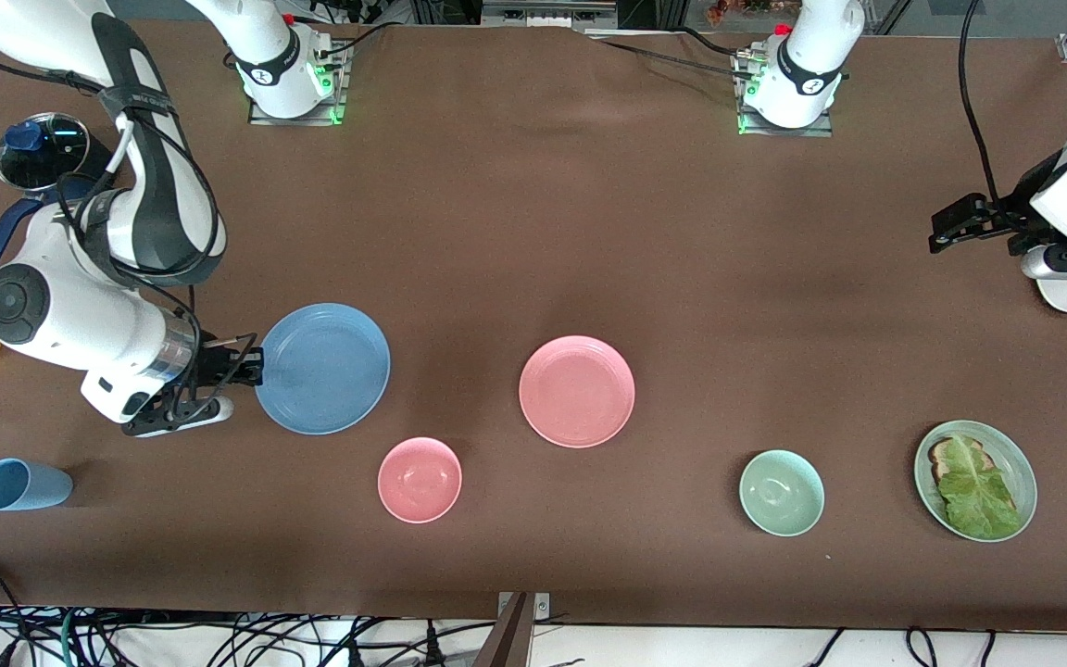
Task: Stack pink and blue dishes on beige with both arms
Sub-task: 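Close the right gripper on the blue plate rim and lift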
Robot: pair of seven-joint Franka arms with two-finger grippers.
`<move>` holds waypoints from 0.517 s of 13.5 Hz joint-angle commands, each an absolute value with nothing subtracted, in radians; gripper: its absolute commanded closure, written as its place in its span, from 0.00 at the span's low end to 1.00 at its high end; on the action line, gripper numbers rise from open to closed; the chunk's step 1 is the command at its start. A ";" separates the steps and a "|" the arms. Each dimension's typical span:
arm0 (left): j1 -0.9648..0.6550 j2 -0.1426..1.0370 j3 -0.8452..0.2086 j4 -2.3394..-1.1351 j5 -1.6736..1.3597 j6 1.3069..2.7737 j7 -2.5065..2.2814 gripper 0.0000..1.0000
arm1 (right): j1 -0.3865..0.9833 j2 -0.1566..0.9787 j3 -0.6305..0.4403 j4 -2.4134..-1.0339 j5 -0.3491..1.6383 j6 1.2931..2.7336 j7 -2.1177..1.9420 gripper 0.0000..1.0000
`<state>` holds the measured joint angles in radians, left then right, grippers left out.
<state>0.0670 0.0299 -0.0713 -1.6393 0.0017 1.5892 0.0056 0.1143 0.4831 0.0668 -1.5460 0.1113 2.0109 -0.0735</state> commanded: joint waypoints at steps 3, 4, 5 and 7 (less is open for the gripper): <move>0.064 0.040 -0.072 -1.612 0.002 1.572 0.023 0.00 | 0.259 0.526 0.066 -1.477 0.118 1.999 0.141 1.00; 0.064 0.040 -0.072 -1.614 0.002 1.572 0.023 0.00 | 0.294 0.546 0.066 -1.451 0.115 1.999 0.197 1.00; 0.064 0.040 -0.072 -1.614 0.002 1.572 0.023 0.00 | 0.322 0.569 0.066 -1.424 0.114 2.003 0.251 1.00; 0.064 0.040 -0.072 -1.612 0.002 1.571 0.023 0.00 | 0.366 0.627 0.066 -1.364 0.112 2.016 0.316 1.00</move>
<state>0.0666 0.0299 -0.0713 -1.6392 0.0017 1.5892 0.0057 0.3356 0.5535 0.0713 -1.4592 0.1118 2.0207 0.2566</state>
